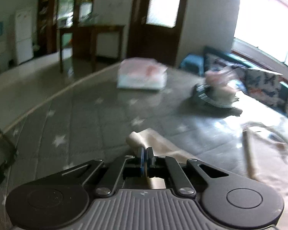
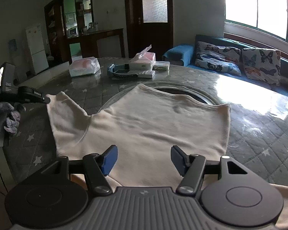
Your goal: Fold clothes
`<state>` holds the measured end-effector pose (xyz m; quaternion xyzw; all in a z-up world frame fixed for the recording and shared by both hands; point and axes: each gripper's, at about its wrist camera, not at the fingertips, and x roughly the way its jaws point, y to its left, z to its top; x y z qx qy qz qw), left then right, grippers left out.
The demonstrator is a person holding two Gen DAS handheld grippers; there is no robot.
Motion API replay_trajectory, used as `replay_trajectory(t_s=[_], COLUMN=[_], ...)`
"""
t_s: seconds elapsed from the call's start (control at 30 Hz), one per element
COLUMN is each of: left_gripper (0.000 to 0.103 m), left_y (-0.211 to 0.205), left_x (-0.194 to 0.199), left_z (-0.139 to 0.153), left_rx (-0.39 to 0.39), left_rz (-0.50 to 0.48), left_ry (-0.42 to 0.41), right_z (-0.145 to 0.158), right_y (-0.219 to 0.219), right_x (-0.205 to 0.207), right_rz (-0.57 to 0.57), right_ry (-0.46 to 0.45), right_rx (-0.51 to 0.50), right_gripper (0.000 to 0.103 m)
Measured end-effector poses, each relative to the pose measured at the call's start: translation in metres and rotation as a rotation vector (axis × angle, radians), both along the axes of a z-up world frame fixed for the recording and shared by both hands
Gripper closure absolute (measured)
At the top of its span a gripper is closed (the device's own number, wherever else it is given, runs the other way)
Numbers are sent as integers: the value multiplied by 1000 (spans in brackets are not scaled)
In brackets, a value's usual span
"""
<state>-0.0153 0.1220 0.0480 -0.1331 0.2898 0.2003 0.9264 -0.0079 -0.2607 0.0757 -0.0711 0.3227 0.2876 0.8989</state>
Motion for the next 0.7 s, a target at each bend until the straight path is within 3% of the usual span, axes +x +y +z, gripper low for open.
replay_trajectory(t_s=[0.17,0.37,0.57,0.7], left_gripper=[101,100,99,96], left_y=[-48,-120,-184,-208], left_x=[-5,-10,-9,-12], left_z=[39,63,54,37], left_rx=[10,7,19,73], left_rz=[-174,-428,-664,-741], left_ry=[-103,-174,-153,-100], right_z=[2,6,7,4], right_y=[-10,-23,-39,-47], right_x=[2,3,6,9], right_rz=[-25,-55,-97,-119], right_ry=[2,1,29,59], right_rx=[23,60,112,146], right_gripper=[41,42,47,49])
